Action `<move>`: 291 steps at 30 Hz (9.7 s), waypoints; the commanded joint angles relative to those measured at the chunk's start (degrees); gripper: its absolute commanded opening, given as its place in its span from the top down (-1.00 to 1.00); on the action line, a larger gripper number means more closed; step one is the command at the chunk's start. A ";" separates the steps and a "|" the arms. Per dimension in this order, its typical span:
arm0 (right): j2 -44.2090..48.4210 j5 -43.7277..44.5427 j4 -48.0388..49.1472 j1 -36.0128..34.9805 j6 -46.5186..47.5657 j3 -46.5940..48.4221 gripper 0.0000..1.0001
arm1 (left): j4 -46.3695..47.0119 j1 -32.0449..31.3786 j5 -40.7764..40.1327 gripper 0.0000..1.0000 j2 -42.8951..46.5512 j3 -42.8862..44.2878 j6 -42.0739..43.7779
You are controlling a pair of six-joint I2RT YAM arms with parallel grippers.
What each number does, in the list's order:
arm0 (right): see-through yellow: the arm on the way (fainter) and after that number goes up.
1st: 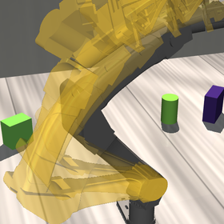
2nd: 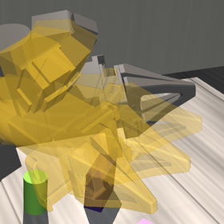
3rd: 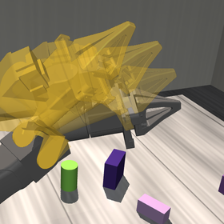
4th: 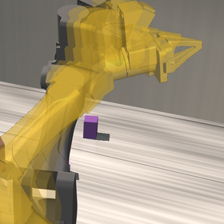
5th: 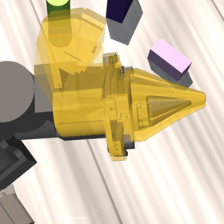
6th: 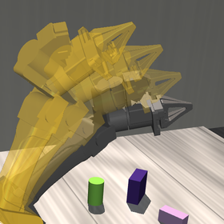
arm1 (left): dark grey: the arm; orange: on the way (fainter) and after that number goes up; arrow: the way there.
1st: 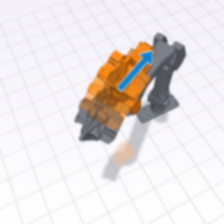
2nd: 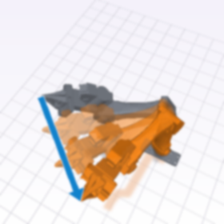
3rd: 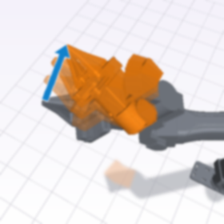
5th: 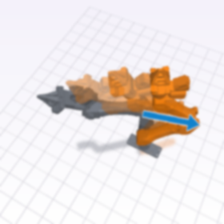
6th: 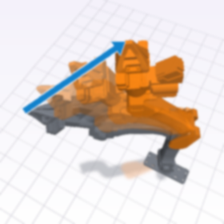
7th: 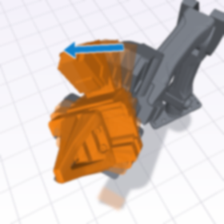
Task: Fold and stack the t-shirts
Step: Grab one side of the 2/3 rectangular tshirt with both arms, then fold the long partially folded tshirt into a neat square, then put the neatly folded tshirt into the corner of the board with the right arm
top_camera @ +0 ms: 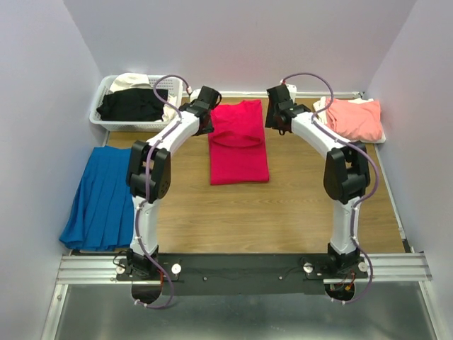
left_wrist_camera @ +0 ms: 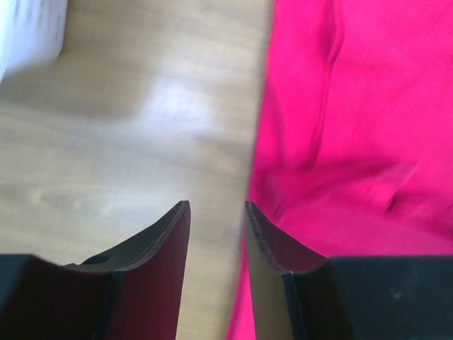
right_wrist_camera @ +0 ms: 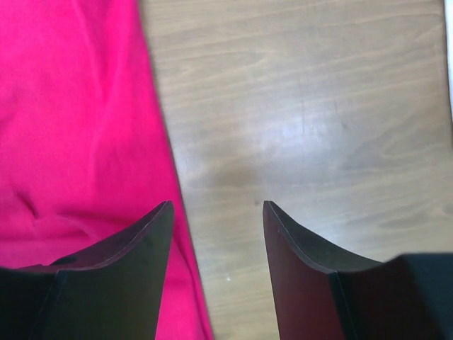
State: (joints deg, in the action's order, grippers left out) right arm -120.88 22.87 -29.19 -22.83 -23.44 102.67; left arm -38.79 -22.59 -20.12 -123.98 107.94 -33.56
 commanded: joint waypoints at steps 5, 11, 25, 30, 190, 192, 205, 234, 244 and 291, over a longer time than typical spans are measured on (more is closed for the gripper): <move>17.95 -11.87 -1.13 -0.72 -1.60 -22.32 -0.24 | 8.19 -1.93 13.60 0.13 20.77 -28.81 5.26; 25.59 -18.29 -0.61 -1.69 -3.10 -32.52 -0.24 | 13.73 -2.72 19.77 0.12 27.74 -41.05 5.70; 26.22 -28.41 8.35 -2.22 -1.43 -42.55 -0.20 | 24.02 -2.64 29.17 0.11 23.61 -46.32 5.88; 25.78 -29.90 9.94 -2.22 -1.69 -43.52 -0.18 | 22.62 -2.64 29.62 0.11 23.96 -48.17 5.61; 4.08 -33.77 8.62 4.81 -0.98 -13.02 -0.54 | 12.68 4.40 18.45 0.35 5.94 -6.95 13.52; 3.11 -34.91 10.29 4.90 -1.52 -13.55 -0.57 | 13.12 4.40 18.36 0.35 7.87 -8.88 13.61; -1.11 -38.52 19.17 6.48 -3.45 -17.41 -0.57 | 11.89 4.48 16.69 0.35 17.46 -13.28 14.66; -10.96 -48.38 23.92 8.15 -5.83 -16.36 0.99 | 7.59 5.36 14.32 0.35 22.56 -11.79 16.33; -7.18 -27.89 5.82 10.61 4.36 -5.12 0.99 | 7.23 5.36 14.32 0.35 23.09 -12.31 16.33; -3.49 -4.68 -5.18 34.69 18.35 26.96 0.99 | 6.62 5.10 19.86 0.39 13.77 -5.64 14.23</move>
State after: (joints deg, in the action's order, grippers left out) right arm -128.86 15.29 -35.09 8.80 -4.86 126.93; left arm -31.57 -17.58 -1.87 -108.73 99.42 -18.70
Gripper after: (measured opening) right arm 0.026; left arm 0.305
